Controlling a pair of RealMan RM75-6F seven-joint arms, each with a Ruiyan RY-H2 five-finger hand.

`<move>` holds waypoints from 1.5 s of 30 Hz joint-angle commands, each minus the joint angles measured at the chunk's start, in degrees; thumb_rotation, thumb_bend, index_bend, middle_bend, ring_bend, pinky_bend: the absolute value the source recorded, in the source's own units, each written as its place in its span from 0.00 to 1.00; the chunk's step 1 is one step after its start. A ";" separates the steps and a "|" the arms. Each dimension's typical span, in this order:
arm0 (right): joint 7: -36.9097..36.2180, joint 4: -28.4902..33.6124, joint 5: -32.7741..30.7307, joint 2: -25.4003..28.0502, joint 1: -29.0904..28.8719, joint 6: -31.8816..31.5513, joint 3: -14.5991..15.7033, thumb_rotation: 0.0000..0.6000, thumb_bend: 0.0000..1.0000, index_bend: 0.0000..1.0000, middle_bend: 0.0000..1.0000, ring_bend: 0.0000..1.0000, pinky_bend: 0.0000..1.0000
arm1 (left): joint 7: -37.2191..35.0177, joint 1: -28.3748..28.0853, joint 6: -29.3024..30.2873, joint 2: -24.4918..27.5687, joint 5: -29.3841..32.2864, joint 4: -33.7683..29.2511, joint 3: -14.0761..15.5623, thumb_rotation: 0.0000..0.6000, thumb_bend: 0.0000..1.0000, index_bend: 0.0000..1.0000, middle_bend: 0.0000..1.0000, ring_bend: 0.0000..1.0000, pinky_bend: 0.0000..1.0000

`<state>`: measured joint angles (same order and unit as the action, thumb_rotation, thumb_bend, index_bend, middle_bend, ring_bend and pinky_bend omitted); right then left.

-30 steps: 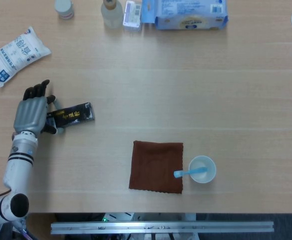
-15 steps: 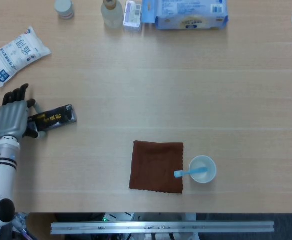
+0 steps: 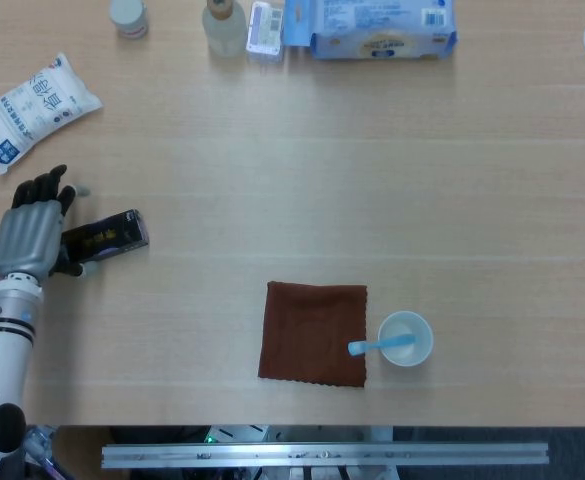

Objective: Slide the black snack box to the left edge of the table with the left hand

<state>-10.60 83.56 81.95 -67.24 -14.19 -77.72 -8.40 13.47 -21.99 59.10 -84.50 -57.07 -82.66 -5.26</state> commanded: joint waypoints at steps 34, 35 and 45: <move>-1.06 -0.54 -0.02 0.10 0.41 -0.20 0.07 1.00 0.21 0.14 0.15 0.13 0.37 | 2.52 -4.28 -3.25 -6.02 2.76 3.48 -1.53 1.00 0.08 0.39 0.00 0.00 0.02; -1.06 -0.55 -0.02 0.10 0.42 -0.21 0.07 1.00 0.21 0.14 0.15 0.13 0.37 | 2.46 -4.28 -3.24 -6.05 2.78 3.55 -1.53 1.00 0.08 0.39 0.00 0.00 0.02; -1.10 -0.70 -0.10 0.06 0.48 -0.11 0.12 1.00 0.21 0.14 0.15 0.13 0.37 | 1.77 -4.03 -2.76 -6.04 2.30 3.78 -1.41 1.00 0.08 0.44 0.00 0.00 0.02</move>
<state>-11.70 82.86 81.85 -67.18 -13.72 -77.83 -8.28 15.28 -26.05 56.31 -90.56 -54.74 -78.87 -6.67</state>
